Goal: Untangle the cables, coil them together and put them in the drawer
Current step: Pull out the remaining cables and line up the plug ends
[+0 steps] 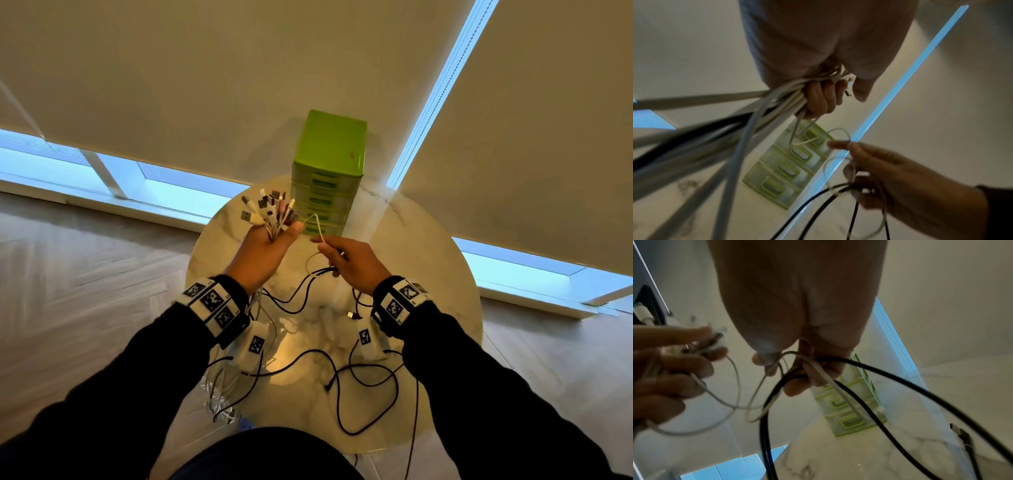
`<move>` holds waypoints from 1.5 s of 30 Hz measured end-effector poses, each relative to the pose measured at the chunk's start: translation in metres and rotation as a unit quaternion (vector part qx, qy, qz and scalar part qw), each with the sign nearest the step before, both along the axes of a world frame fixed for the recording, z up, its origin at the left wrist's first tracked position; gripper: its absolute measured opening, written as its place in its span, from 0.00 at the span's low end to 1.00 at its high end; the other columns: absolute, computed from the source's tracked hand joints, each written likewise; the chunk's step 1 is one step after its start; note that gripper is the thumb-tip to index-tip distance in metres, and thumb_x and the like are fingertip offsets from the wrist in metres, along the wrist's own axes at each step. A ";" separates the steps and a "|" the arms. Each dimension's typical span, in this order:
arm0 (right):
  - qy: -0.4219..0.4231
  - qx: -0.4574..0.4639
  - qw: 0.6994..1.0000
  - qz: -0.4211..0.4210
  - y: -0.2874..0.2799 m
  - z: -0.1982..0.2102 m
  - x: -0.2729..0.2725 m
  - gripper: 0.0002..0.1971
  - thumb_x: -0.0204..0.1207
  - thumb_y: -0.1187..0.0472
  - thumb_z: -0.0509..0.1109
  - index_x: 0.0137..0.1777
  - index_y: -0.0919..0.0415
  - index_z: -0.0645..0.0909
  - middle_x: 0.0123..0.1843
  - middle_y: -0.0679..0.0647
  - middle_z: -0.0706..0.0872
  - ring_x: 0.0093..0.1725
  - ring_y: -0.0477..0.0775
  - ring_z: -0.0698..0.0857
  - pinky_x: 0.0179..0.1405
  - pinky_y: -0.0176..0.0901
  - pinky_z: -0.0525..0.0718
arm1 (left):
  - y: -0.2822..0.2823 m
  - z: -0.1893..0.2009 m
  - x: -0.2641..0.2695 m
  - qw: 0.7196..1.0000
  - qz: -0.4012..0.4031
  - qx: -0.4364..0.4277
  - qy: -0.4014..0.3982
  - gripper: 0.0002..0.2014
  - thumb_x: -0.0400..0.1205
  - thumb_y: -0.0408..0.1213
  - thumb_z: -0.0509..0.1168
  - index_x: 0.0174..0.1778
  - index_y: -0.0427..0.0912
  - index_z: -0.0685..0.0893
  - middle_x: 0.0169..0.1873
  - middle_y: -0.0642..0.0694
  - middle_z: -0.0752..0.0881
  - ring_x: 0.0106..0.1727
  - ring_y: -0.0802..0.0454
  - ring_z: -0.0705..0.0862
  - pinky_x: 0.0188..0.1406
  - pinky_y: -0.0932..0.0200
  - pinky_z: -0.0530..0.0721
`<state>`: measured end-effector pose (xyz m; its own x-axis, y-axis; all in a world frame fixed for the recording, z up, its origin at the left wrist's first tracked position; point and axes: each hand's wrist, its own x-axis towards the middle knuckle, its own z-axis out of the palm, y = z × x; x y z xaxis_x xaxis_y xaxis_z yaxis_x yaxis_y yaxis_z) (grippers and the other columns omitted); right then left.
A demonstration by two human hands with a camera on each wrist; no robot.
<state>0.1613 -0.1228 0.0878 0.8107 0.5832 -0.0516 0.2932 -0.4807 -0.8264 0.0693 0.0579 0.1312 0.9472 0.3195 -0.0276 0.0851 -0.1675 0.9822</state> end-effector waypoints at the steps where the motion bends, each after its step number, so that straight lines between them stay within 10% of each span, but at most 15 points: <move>1: -0.005 0.014 1.000 0.007 0.000 0.002 -0.002 0.15 0.87 0.50 0.64 0.69 0.50 0.85 0.40 0.44 0.85 0.36 0.50 0.84 0.37 0.29 0.84 | 0.000 -0.001 -0.001 1.000 -0.023 0.019 0.007 0.07 0.88 0.45 0.66 0.58 0.50 0.86 0.38 0.58 0.90 0.42 0.63 0.88 0.48 0.51 0.86; 7: 0.005 0.057 0.998 0.025 0.002 0.016 -0.003 0.11 0.87 0.55 0.66 0.65 0.56 0.82 0.42 0.56 0.89 0.37 0.50 0.89 0.38 0.41 0.88 | -0.013 -0.009 -0.007 0.992 -0.123 0.015 0.019 0.09 0.88 0.35 0.65 0.63 0.44 0.85 0.25 0.70 0.84 0.28 0.74 0.80 0.30 0.80 0.74; 12: 0.007 -0.030 0.996 0.079 -0.014 0.005 0.001 0.09 0.85 0.51 0.67 0.54 0.54 0.85 0.48 0.53 0.91 0.46 0.51 0.90 0.50 0.46 0.89 | 0.005 -0.027 0.000 0.997 -0.030 -0.031 0.056 0.02 0.86 0.41 0.69 0.49 0.50 0.87 0.22 0.58 0.73 0.24 0.60 0.68 0.24 0.65 0.68; 17: 0.059 0.027 0.997 0.032 -0.011 0.001 0.003 0.15 0.84 0.49 0.68 0.50 0.61 0.88 0.49 0.55 0.91 0.53 0.56 0.89 0.60 0.54 0.86 | 0.009 -0.031 -0.003 0.997 0.034 -0.062 0.031 0.05 0.86 0.39 0.69 0.56 0.48 0.87 0.21 0.62 0.75 0.23 0.62 0.68 0.22 0.70 0.68; 24: 0.068 -0.045 0.996 -0.041 -0.014 -0.019 0.020 0.11 0.87 0.56 0.64 0.46 0.60 0.81 0.36 0.53 0.89 0.37 0.51 0.89 0.44 0.45 0.80 | 0.019 -0.028 -0.006 0.981 0.107 -0.164 0.013 0.03 0.86 0.42 0.69 0.47 0.51 0.87 0.24 0.56 0.67 0.25 0.57 0.62 0.22 0.62 0.62; 29: 0.018 -0.030 0.996 -0.076 -0.017 -0.022 0.019 0.15 0.90 0.49 0.57 0.59 0.59 0.80 0.55 0.58 0.87 0.58 0.58 0.85 0.61 0.52 0.81 | 0.013 -0.027 -0.006 0.987 0.075 -0.140 0.008 0.03 0.86 0.42 0.68 0.50 0.52 0.88 0.24 0.57 0.67 0.24 0.58 0.63 0.21 0.64 0.63; 34: 0.021 -0.022 0.998 0.059 0.000 -0.006 -0.003 0.20 0.78 0.50 0.61 0.68 0.35 0.79 0.77 0.43 0.69 0.78 0.49 0.65 0.76 0.51 0.64 | 0.001 -0.029 0.000 0.988 0.082 -0.132 0.011 0.08 0.87 0.41 0.68 0.59 0.46 0.88 0.23 0.56 0.67 0.23 0.59 0.63 0.19 0.66 0.64; 39: 0.221 0.082 0.966 0.105 -0.015 -0.004 -0.017 0.26 0.92 0.51 0.50 0.46 0.61 0.86 0.55 0.57 0.92 0.61 0.61 0.87 0.69 0.54 0.80 | 0.013 -0.030 0.007 0.981 0.137 -0.141 0.010 0.05 0.86 0.41 0.69 0.55 0.47 0.87 0.20 0.61 0.70 0.23 0.59 0.64 0.19 0.66 0.64; 45: -0.125 -0.181 0.975 0.022 -0.033 -0.016 0.023 0.24 0.86 0.38 0.53 0.56 0.48 0.88 0.55 0.51 0.80 0.58 0.55 0.76 0.61 0.53 0.74 | 0.011 -0.033 0.005 0.994 0.075 -0.083 0.010 0.05 0.85 0.39 0.70 0.54 0.46 0.89 0.22 0.61 0.75 0.22 0.62 0.68 0.21 0.70 0.68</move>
<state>0.1844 -0.1562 0.0718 0.7989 0.5979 -0.0655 0.4902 -0.7103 -0.5052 0.0739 0.0689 0.0987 0.8879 0.4468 -0.1092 0.1157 0.0128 0.9932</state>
